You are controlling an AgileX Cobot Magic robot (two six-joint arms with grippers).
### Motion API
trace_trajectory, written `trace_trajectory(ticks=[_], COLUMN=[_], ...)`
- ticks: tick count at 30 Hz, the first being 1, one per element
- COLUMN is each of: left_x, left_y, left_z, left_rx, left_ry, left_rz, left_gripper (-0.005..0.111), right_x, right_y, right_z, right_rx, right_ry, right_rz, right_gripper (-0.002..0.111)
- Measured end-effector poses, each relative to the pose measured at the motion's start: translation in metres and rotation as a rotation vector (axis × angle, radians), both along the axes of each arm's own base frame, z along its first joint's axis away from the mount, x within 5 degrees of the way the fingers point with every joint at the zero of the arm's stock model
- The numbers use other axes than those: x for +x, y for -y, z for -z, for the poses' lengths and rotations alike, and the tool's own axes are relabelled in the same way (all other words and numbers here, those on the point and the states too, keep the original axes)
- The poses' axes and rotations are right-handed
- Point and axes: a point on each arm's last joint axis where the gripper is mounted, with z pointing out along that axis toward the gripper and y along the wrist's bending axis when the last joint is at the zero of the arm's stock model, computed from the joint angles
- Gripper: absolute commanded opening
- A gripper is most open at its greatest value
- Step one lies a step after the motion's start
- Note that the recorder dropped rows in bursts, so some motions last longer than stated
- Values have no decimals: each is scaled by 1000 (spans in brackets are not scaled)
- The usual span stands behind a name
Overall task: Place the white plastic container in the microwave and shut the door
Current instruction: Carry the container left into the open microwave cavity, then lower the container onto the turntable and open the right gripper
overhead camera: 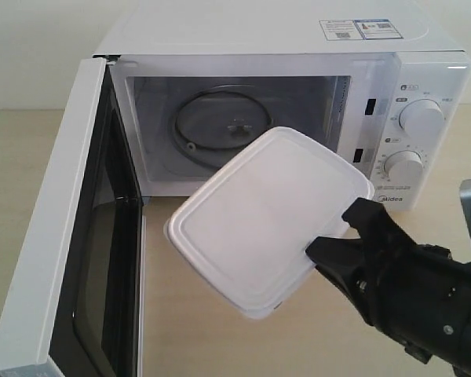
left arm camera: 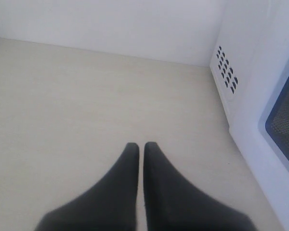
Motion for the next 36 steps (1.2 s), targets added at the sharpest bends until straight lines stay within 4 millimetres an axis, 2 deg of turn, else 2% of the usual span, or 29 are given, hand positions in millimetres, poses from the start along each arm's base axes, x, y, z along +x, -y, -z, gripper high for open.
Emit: trace_trajectory(ticks=[10, 18, 24, 29, 36], left_x=[0, 0, 0, 0, 0], left_y=[0, 0, 0, 0, 0], left_z=[0, 0, 0, 0, 0], left_rx=[0, 0, 0, 0, 0], left_ry=[0, 0, 0, 0, -1], left_rz=[0, 0, 0, 0, 0], left_gripper=[4, 4, 4, 4, 4], right_x=[19, 50, 74, 94, 118], right_y=[-10, -48, -69, -72, -72], right_z=[24, 22, 32, 34, 21], right_rx=[64, 117, 165, 185, 230], right_ry=[-79, -62, -80, -73, -49], right_rz=[164, 213, 288, 333, 370], right_gripper=[0, 0, 0, 0, 0])
